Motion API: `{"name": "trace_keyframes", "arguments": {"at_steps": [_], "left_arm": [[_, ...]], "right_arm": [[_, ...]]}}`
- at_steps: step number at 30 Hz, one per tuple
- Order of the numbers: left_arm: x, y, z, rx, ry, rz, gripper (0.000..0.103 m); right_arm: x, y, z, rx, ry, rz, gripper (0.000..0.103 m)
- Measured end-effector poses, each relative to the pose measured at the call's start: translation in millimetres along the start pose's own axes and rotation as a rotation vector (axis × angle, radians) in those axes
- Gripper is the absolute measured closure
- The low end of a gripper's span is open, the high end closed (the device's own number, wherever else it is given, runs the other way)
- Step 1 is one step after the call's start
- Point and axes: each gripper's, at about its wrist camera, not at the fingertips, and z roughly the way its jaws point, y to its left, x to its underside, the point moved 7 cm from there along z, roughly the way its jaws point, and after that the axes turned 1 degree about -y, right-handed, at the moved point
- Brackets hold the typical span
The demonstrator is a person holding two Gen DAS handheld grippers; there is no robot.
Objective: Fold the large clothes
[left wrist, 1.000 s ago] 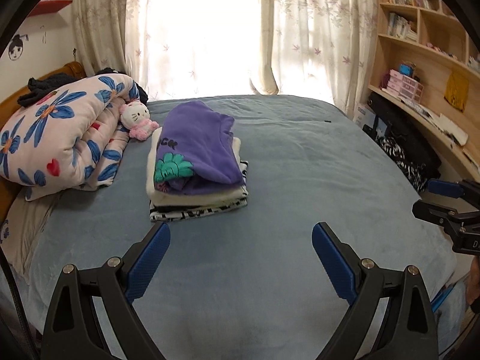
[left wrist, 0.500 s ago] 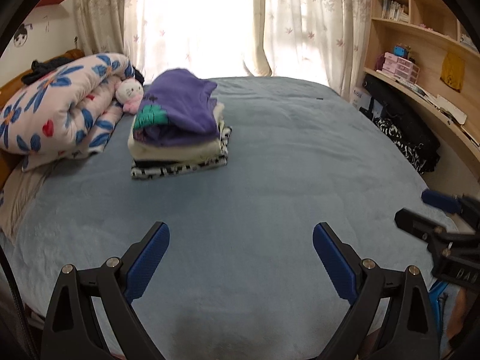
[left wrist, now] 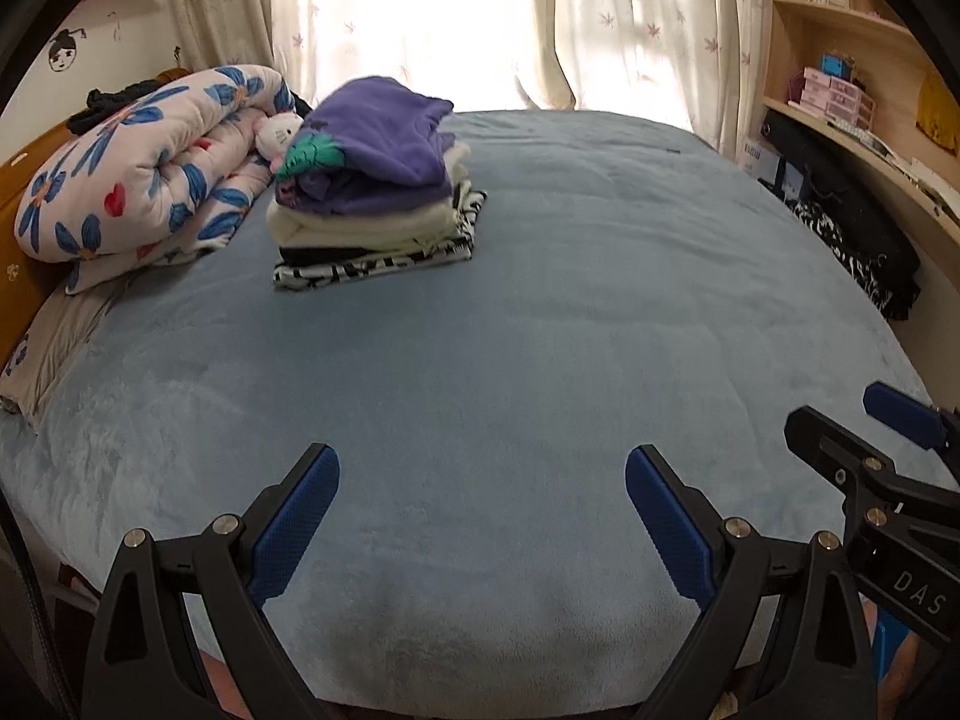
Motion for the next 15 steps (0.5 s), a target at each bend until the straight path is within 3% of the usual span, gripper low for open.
{"name": "trace_keyframes", "arguments": {"at_steps": [15], "left_arm": [[4,1,15,0.011,0.041,-0.031,0.007]], "right_arm": [[8,-4,12,-0.019,0.033,0.020,0.028]]}}
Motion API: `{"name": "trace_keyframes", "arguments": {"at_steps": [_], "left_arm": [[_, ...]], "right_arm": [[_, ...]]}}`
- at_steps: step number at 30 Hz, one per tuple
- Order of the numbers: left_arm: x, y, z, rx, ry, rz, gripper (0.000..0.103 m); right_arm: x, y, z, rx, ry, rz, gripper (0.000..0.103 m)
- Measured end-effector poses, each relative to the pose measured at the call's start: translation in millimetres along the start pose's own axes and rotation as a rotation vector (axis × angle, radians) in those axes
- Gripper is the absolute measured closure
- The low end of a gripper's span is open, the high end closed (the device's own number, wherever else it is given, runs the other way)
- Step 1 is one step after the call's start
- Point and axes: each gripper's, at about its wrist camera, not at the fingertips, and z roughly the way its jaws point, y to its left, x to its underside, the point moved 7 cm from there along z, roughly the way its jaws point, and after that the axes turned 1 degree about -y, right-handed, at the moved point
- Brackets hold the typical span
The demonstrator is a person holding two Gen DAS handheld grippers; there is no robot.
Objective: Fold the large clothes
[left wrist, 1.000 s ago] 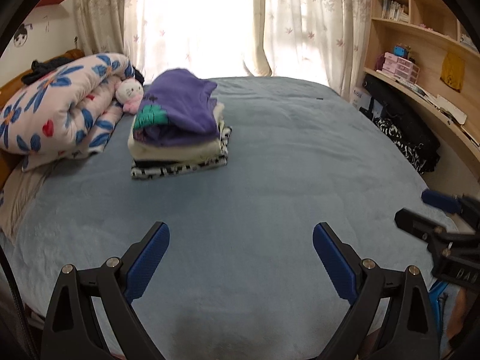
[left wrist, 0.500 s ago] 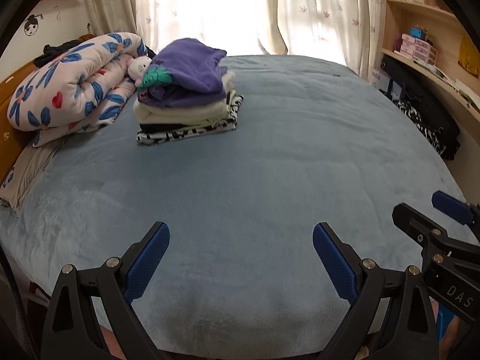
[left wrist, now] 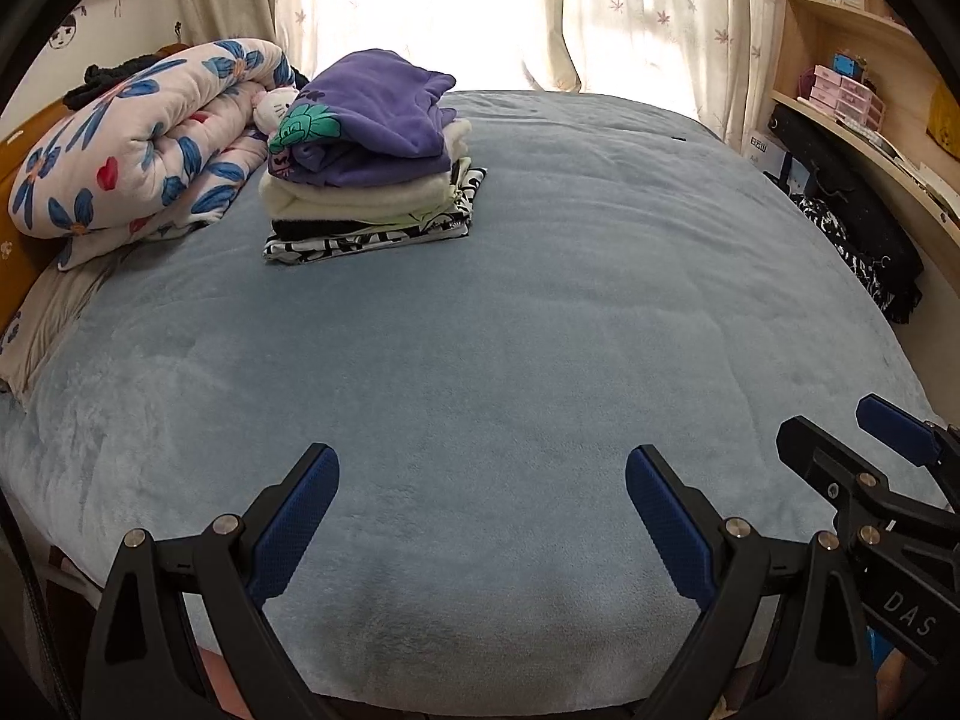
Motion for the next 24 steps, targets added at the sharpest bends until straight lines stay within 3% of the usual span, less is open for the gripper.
{"name": "trace_keyframes", "arguments": {"at_steps": [24], "left_arm": [[2.0,-3.0,5.4,0.000,0.019,-0.008,0.007]], "right_arm": [[1.9,-6.0,6.8,-0.011,0.013,0.023,0.028]]}}
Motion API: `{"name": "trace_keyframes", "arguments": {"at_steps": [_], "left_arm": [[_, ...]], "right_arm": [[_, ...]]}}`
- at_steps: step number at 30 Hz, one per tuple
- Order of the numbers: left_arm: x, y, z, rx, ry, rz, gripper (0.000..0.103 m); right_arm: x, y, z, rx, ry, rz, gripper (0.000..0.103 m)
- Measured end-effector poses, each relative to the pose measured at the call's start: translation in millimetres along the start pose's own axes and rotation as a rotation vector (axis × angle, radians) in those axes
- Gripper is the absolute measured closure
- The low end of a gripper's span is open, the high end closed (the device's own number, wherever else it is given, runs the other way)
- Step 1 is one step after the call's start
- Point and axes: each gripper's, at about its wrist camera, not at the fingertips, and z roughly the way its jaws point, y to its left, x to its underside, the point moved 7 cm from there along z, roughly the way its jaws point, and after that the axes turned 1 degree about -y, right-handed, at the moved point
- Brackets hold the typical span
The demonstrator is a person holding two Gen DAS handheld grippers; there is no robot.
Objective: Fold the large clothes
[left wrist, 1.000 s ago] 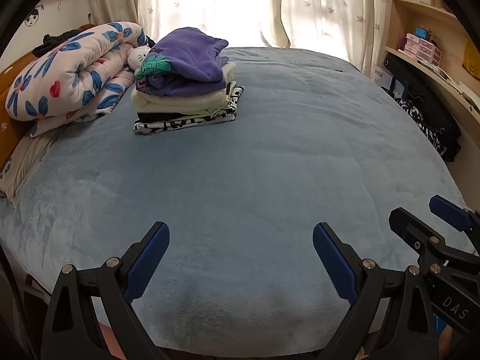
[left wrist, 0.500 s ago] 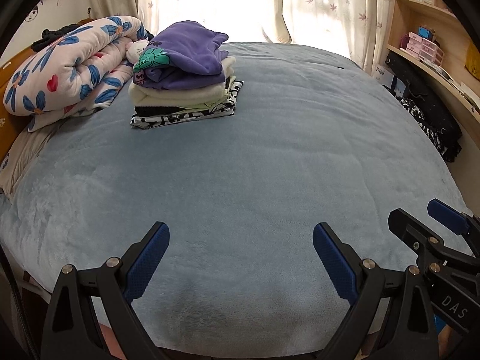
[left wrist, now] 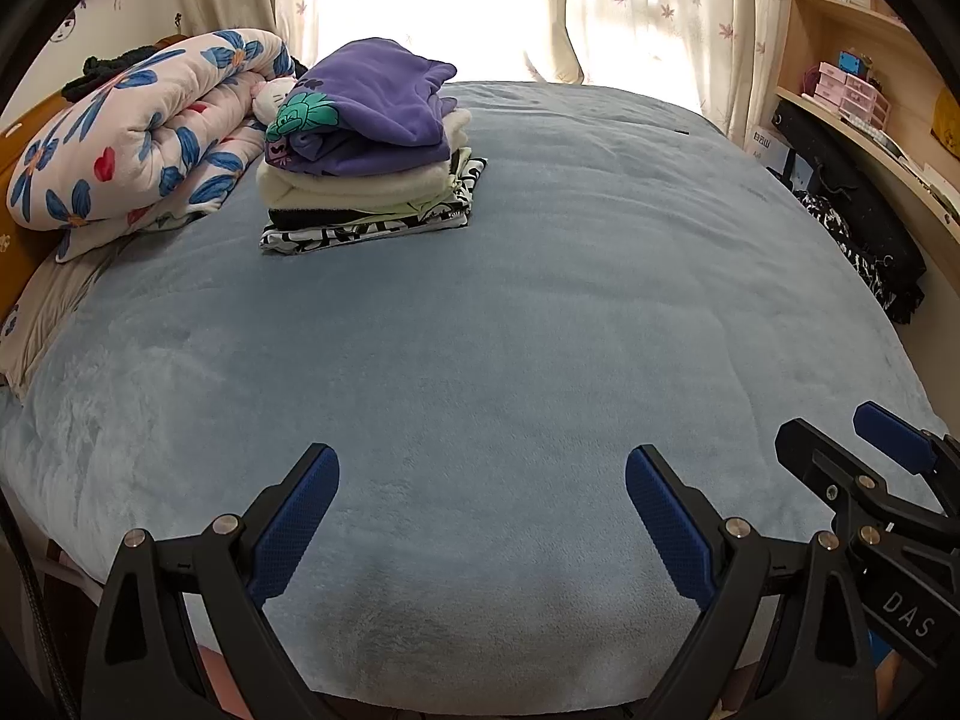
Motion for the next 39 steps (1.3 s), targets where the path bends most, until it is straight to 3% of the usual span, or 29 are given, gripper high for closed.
{"name": "trace_keyframes", "arguments": {"at_steps": [39], "left_arm": [[6.0,1.0,-0.9,0.003,0.015,-0.011,0.007]], "right_arm": [[1.6,-1.7,0.6,-0.002,-0.001,0.005,0.028]]}}
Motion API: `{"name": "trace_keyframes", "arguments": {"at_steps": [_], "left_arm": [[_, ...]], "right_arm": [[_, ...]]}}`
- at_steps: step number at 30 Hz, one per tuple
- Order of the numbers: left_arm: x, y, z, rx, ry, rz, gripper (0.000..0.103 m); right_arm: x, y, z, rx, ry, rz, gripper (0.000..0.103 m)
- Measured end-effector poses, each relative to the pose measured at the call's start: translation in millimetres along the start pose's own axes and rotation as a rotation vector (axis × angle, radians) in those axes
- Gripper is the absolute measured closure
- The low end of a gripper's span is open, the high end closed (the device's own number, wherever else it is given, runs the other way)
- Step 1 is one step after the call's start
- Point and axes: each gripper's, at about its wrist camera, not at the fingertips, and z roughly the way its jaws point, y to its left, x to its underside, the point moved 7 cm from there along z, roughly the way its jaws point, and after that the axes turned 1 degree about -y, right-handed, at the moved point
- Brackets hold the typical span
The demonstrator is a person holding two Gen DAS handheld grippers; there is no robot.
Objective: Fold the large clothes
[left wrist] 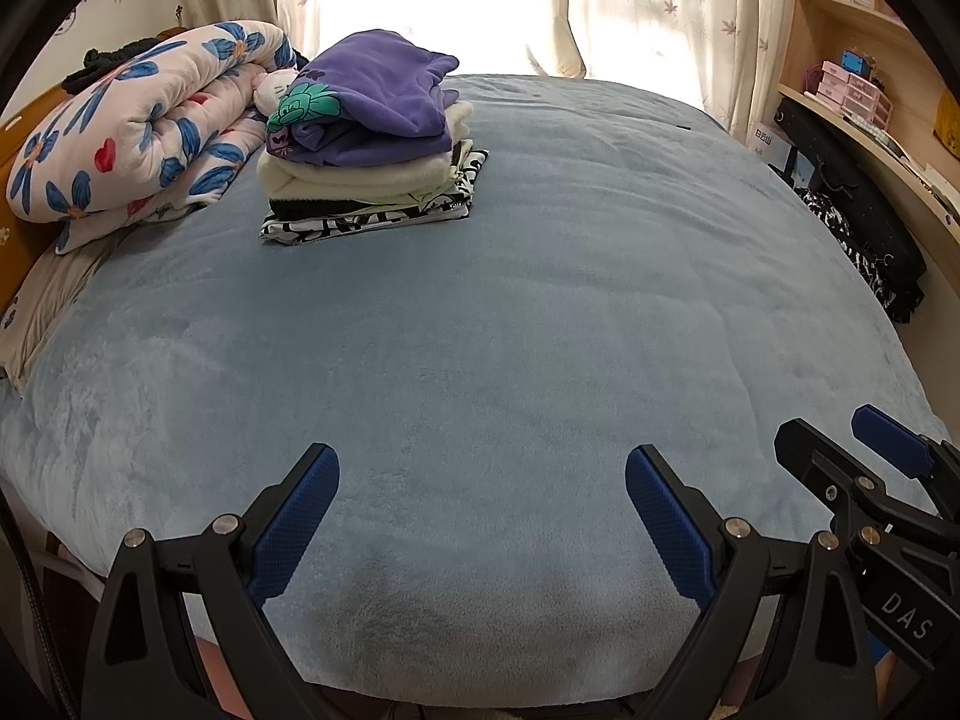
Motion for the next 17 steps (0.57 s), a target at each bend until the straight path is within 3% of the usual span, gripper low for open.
{"name": "trace_keyframes", "arguments": {"at_steps": [17], "left_arm": [[3.3,-0.2,1.9,0.003,0.017,-0.009,0.007]], "right_arm": [[0.6,0.6,0.3,-0.001,0.002,0.003,0.028]]}}
